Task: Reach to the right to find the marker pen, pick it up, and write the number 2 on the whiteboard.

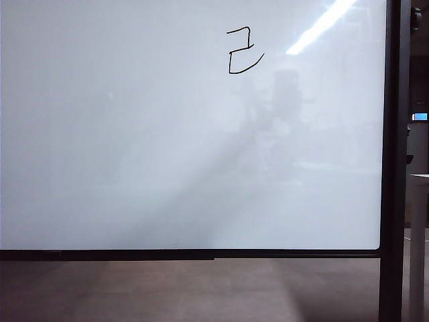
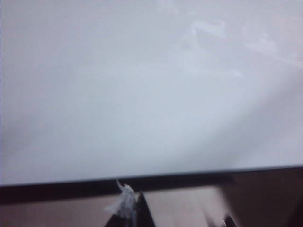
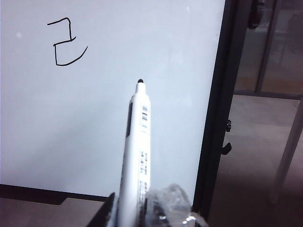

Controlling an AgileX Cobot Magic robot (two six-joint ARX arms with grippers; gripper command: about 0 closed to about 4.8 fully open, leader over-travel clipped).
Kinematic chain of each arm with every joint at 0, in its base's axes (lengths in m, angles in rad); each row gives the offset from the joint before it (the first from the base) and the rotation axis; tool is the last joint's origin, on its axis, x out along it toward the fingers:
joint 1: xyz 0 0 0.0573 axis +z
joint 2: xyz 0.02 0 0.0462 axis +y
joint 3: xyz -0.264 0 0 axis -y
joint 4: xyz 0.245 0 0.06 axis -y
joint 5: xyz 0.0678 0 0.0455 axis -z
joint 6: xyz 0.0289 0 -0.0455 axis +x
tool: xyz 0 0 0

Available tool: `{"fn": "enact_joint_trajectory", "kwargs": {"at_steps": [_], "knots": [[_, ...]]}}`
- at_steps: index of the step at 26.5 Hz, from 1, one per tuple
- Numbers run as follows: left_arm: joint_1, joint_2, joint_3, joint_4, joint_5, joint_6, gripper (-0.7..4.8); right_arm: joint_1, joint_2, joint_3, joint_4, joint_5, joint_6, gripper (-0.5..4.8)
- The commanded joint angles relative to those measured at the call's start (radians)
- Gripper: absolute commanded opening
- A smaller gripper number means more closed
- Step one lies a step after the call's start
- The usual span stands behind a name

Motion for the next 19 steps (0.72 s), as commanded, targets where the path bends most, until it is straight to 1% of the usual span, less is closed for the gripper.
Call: {"fn": "enact_joint_trajectory", "kwargs": {"at_steps": [1,2,5,7,9,19], "knots": [[0.011,0.001,-0.042,0.148,-0.029,0.012,-0.05,0.0,0.0,0.005,0.011,0.001,0.001,0.54],[0.01,0.001,-0.056,0.179,-0.043,0.012,-0.05,0.0,0.0,0.004,0.011,0.001,0.001,0.54],[0.01,0.001,-0.056,0.153,-0.106,0.052,-0.05,0.0,0.0,0.004,0.011,0.001,0.001,0.54],[0.01,0.001,-0.056,0.142,-0.164,0.069,-0.05,0.0,0.0,0.004,0.01,0.001,0.0,0.54],[0.01,0.001,-0.056,0.137,-0.201,0.074,-0.05,0.0,0.0,0.004,0.011,0.001,0.001,0.54],[0.01,0.001,-0.056,0.13,-0.197,0.072,0.0,0.0,0.0,0.004,0.01,0.001,0.001,0.54]]}}
